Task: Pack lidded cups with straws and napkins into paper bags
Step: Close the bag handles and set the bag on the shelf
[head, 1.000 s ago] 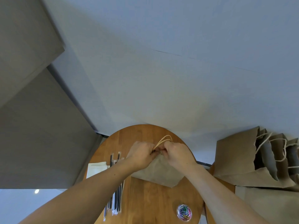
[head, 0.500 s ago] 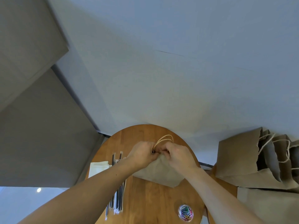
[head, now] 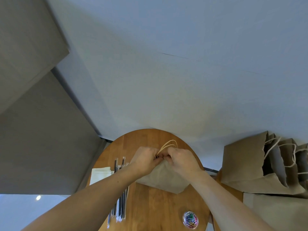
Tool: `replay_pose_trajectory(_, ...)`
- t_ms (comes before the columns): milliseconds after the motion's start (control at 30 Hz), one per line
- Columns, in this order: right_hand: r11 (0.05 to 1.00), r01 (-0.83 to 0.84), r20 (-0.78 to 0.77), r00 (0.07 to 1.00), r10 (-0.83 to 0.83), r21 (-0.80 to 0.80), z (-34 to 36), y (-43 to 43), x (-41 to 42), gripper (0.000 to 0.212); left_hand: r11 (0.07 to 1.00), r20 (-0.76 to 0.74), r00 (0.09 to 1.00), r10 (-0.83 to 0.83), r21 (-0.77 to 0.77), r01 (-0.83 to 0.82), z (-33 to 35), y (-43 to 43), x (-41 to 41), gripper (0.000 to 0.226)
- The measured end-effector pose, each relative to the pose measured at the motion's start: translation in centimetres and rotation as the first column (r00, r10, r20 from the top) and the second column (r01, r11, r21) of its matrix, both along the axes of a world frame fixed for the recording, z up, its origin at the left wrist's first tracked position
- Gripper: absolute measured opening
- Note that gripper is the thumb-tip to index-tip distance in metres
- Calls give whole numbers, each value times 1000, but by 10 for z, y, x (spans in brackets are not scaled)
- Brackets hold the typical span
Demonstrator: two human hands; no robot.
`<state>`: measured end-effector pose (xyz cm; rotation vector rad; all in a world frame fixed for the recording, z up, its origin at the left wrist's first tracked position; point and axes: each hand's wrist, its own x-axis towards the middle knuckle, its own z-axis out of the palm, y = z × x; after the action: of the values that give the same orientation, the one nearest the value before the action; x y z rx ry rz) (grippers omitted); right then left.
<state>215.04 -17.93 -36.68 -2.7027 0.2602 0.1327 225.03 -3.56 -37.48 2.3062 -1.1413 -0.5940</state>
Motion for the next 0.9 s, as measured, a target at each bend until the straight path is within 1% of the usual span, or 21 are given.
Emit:
replay_pose_trajectory(100,999,4,-62,998,-6,-37,-1,-1,0,27,1000,-30,999,16,-15,-16,0,1,0,15)
replay_pose_trajectory(167,999,38,-84,996,-40,-20,-3,-1,-2,28,1000,-39,999,7,-30,-8,0,1,0,15)
replay_pose_trajectory(267,999,43,-127,991,-45,-18,-4,1,-1,28,1000,-37,999,-5,-26,4,2,1,0,18)
replay_pose_trajectory(400,974,162,-124,982,-143,158,-1,0,0,26,1000,-21,1000,-7,-8,6,2,1,-2,19)
replay_pose_trajectory(500,960,198,-146,974,-171,196,-1,-2,0,21,1000,-16,1000,3,-12,-3,2,2,-3,22)
replay_pose_trajectory(633,926,259,-122,965,-234,275,-1,-5,0,14,1000,-27,999,22,-10,-22,2,1,-1,14)
replay_pose_trajectory(700,891,295,-70,955,-289,344,0,-3,-1,10,1000,-30,999,26,-9,-26,3,1,0,12)
replay_pose_trajectory(800,777,367,-11,907,-421,512,4,0,-4,18,1000,-50,998,24,-5,-24,2,2,2,14)
replay_pose_trajectory(833,745,384,-3,890,-456,545,5,-1,-5,16,1000,-56,998,23,-3,-24,1,2,3,15)
replay_pose_trajectory(900,719,398,-1,875,-484,570,7,-3,-7,13,1000,-61,998,18,-5,-18,1,3,3,15)
